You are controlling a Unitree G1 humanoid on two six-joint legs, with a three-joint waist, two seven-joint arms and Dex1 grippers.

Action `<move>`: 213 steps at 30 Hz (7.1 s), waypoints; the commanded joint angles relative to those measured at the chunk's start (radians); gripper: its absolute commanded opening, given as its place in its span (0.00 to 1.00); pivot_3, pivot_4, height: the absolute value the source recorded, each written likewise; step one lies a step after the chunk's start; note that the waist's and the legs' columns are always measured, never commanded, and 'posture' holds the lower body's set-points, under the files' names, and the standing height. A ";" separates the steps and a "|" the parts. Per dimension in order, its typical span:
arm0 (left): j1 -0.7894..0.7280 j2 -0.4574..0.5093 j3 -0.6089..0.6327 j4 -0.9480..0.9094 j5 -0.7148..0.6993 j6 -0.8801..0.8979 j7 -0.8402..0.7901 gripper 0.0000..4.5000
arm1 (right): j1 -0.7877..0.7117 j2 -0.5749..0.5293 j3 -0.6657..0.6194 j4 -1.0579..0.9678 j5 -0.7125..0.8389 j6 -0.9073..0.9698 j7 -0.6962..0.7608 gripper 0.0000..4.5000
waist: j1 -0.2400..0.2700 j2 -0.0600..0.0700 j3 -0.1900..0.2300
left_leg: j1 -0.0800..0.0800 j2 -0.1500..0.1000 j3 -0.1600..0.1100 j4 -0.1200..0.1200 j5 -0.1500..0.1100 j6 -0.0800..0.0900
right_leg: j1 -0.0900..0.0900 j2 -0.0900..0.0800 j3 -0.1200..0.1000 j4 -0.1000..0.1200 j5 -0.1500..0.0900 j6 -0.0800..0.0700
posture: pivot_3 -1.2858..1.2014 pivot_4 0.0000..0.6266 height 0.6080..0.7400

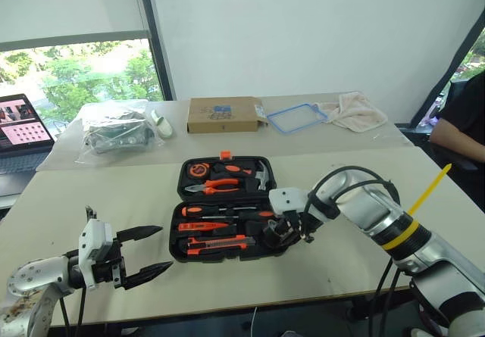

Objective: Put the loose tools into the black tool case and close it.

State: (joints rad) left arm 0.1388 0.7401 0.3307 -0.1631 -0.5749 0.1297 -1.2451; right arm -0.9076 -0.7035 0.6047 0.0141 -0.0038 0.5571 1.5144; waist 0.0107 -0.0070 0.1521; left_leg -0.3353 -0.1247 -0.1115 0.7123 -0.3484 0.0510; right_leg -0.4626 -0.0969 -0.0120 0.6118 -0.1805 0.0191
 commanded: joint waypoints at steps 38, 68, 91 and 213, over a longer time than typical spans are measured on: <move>-0.191 -0.078 0.019 0.111 0.071 0.247 0.470 0.83 | 0.496 0.135 -0.653 0.131 0.187 -0.461 -0.609 0.82 | 0.010 0.004 0.000 | -0.006 -0.018 -0.027 0.002 0.011 0.001 | 0.007 -0.016 -0.013 0.001 0.000 0.007 | 0.52 0.24 1.00; -0.378 -0.157 -0.321 0.203 0.255 0.223 0.347 0.00 | 0.317 0.219 -0.454 0.357 0.091 -0.687 -0.446 0.02 | -0.026 0.004 0.000 | -0.002 -0.016 -0.017 -0.003 0.010 0.003 | 0.003 -0.013 -0.001 0.003 0.001 0.007 | 0.52 0.24 1.00; -0.551 0.077 -0.078 0.168 -0.046 0.984 0.428 0.72 | 0.202 0.016 -0.532 0.118 0.326 0.359 -0.485 0.92 | -0.016 0.004 0.000 | -0.002 -0.016 -0.016 0.000 0.009 0.004 | 0.003 -0.013 0.001 0.003 0.001 0.007 | 0.52 0.24 1.00; -0.305 -0.076 -0.092 0.023 -0.014 0.283 0.253 0.01 | 0.683 -0.051 -0.449 -0.102 0.186 -0.454 -0.460 0.00 | 0.006 0.001 -0.002 | 0.010 -0.001 0.004 -0.008 0.000 0.003 | 0.002 0.005 0.015 -0.001 0.004 0.004 | 0.52 0.24 1.00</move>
State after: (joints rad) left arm -0.0945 0.6489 0.2250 -0.0961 -0.5397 0.4054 -0.9672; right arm -0.2739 -0.7472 0.1492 0.0526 0.1384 0.0277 1.0313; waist 0.0171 -0.0061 0.1501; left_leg -0.3265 -0.1259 -0.1082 0.7049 -0.3481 0.0541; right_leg -0.4602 -0.0924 0.0023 0.6102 -0.1770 0.0234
